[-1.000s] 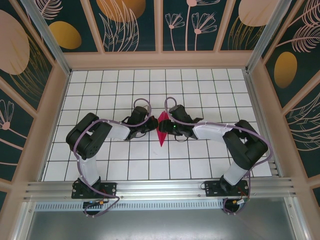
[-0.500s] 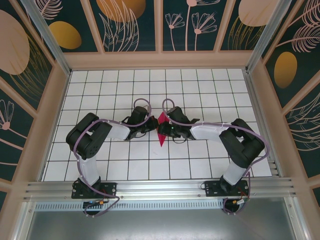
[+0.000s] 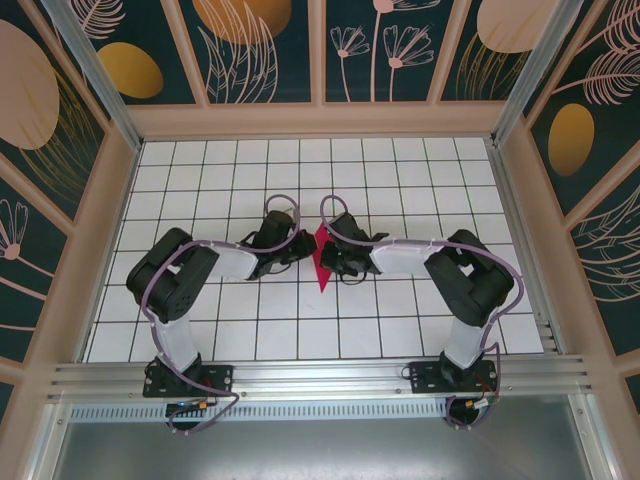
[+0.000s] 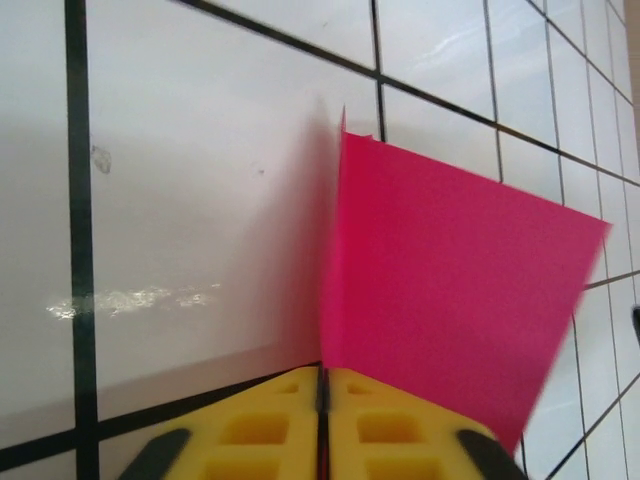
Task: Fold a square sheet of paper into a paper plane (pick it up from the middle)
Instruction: Move a paper plane to the center of the table.
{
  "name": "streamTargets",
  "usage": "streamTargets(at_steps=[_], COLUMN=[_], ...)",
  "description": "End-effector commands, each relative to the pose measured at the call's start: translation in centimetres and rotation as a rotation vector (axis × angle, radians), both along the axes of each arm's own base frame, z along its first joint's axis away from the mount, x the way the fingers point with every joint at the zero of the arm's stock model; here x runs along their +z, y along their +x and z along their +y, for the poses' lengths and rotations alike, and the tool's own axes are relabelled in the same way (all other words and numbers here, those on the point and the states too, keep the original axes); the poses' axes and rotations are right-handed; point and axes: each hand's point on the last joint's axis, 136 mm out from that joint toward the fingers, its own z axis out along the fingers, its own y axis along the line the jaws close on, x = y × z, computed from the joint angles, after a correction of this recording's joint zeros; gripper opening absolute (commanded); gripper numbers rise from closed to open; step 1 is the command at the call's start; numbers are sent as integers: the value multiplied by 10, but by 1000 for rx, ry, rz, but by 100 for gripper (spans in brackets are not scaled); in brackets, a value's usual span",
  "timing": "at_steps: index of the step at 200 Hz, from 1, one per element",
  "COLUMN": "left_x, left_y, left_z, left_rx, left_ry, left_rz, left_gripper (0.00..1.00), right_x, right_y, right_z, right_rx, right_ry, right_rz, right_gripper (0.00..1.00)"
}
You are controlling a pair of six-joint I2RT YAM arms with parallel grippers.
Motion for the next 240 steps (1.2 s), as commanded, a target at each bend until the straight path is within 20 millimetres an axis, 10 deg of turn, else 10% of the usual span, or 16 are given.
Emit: streamTargets(at_steps=[1, 76, 167, 240], left_x=[22, 32, 21, 21], left_y=[7, 7, 5, 5], left_z=[19, 97, 105, 106], left_rx=[61, 317, 352, 348], left_ry=[25, 284, 310, 322], left_rz=[-42, -77, -46, -43], left_gripper=[27, 76, 92, 96], right_x=[5, 7, -7, -17], right_y=[7, 38, 55, 56], right_z=[-14, -38, -32, -33], right_rx=[-25, 137, 31, 1], right_ry=[-98, -345, -345, -352], right_rz=[-17, -67, -30, -6], right_gripper=[7, 7, 21, 10])
